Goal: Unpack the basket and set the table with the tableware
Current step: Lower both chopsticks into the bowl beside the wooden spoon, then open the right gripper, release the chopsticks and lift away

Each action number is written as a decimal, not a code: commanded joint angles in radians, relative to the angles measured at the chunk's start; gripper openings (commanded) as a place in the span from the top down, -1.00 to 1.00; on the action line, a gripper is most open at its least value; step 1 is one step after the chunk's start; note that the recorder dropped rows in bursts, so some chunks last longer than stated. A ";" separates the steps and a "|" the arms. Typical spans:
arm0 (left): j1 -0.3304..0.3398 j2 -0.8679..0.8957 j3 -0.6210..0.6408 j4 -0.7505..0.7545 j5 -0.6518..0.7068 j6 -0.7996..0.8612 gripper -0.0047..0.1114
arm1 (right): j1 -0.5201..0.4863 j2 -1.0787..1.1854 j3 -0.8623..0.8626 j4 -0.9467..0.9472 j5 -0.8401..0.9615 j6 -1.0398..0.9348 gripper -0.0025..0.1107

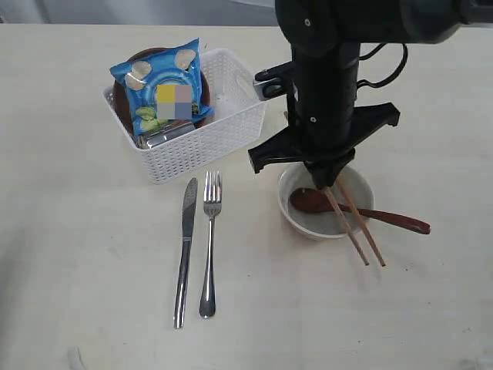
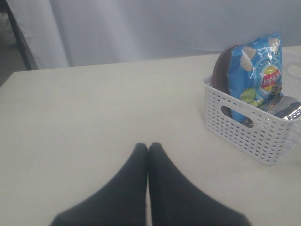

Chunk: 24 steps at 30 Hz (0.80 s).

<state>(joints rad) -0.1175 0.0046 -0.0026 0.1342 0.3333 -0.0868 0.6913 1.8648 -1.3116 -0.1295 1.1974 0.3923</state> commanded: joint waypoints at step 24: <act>0.004 -0.005 0.003 0.000 -0.007 0.002 0.92 | -0.003 0.022 0.004 0.016 0.016 0.000 0.24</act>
<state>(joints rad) -0.1175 0.0046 -0.0026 0.1342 0.3333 -0.0868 0.6910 1.8995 -1.3090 -0.1097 1.2063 0.3923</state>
